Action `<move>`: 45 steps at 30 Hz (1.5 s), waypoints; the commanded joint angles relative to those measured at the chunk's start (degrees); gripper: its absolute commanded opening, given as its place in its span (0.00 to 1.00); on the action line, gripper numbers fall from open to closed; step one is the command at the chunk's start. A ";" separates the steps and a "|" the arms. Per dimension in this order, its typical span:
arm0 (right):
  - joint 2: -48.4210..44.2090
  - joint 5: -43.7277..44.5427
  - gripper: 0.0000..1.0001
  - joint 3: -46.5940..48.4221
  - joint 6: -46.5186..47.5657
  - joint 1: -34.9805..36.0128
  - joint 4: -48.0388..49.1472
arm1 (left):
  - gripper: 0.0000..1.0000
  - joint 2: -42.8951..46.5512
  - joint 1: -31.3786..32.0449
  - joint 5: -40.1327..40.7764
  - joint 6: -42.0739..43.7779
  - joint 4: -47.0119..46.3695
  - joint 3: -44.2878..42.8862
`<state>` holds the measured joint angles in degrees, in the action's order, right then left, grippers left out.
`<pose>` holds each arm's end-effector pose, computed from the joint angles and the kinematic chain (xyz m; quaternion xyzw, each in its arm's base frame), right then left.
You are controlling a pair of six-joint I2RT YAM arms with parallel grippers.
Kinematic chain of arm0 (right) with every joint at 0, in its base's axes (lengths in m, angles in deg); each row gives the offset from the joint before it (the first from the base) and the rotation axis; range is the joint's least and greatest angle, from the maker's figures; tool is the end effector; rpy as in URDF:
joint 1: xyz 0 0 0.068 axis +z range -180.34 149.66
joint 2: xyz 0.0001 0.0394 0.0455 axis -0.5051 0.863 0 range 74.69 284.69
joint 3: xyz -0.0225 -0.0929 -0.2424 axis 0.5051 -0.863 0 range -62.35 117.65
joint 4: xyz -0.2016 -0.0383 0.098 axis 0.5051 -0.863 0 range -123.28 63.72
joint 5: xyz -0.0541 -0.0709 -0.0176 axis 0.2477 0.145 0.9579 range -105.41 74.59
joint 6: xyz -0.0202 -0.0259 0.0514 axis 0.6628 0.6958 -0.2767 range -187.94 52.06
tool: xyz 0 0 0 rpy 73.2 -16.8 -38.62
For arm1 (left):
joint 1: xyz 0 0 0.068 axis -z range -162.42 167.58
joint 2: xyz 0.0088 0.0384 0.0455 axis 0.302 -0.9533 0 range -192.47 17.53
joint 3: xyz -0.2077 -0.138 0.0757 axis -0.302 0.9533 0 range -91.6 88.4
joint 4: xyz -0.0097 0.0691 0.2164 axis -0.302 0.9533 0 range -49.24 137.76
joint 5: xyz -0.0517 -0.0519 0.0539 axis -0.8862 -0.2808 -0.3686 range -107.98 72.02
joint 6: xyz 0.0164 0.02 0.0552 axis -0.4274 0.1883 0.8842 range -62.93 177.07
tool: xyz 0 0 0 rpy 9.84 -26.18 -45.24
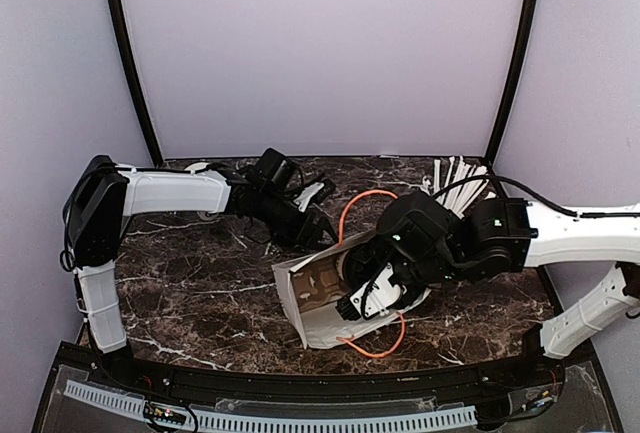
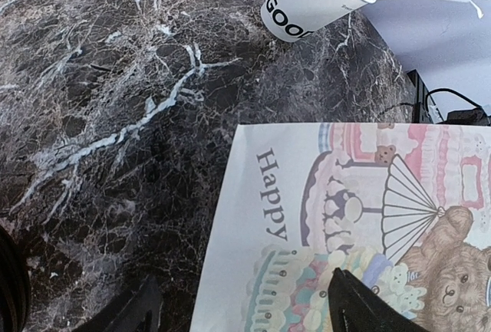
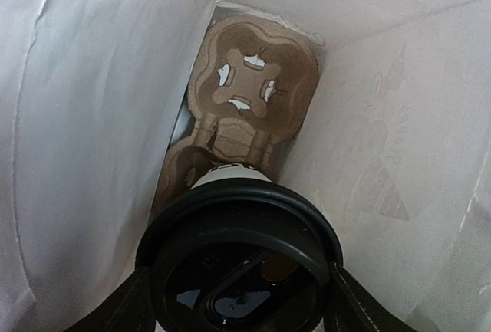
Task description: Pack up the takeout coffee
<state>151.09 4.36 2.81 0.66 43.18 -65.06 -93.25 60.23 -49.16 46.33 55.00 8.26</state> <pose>0.0863 0.2373 0.2865 -0.8566 0.3560 -0.1467 0.3434 0.2775 -0.2876 0.2142 0.3437 0.8269 -0.3878 0.2186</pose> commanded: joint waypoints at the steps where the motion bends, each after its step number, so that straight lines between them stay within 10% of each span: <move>1: 1.24 0.60 0.40 -0.88 -0.50 -0.05 2.61 | 0.78 1.69 0.43 -1.84 0.10 -1.17 1.18; 33: 5.91 -1.48 0.39 -1.59 -0.66 -6.54 10.41 | 0.78 -2.76 0.47 -4.90 0.48 -3.39 1.62; 45: 9.36 -8.74 0.40 7.38 -5.95 -7.65 -1.21 | 0.80 -2.72 -2.31 0.35 0.58 0.67 -0.95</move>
<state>159.35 -1.06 5.46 -2.25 35.94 -63.80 -95.52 59.32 -50.51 46.37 51.59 9.04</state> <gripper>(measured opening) 0.703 0.790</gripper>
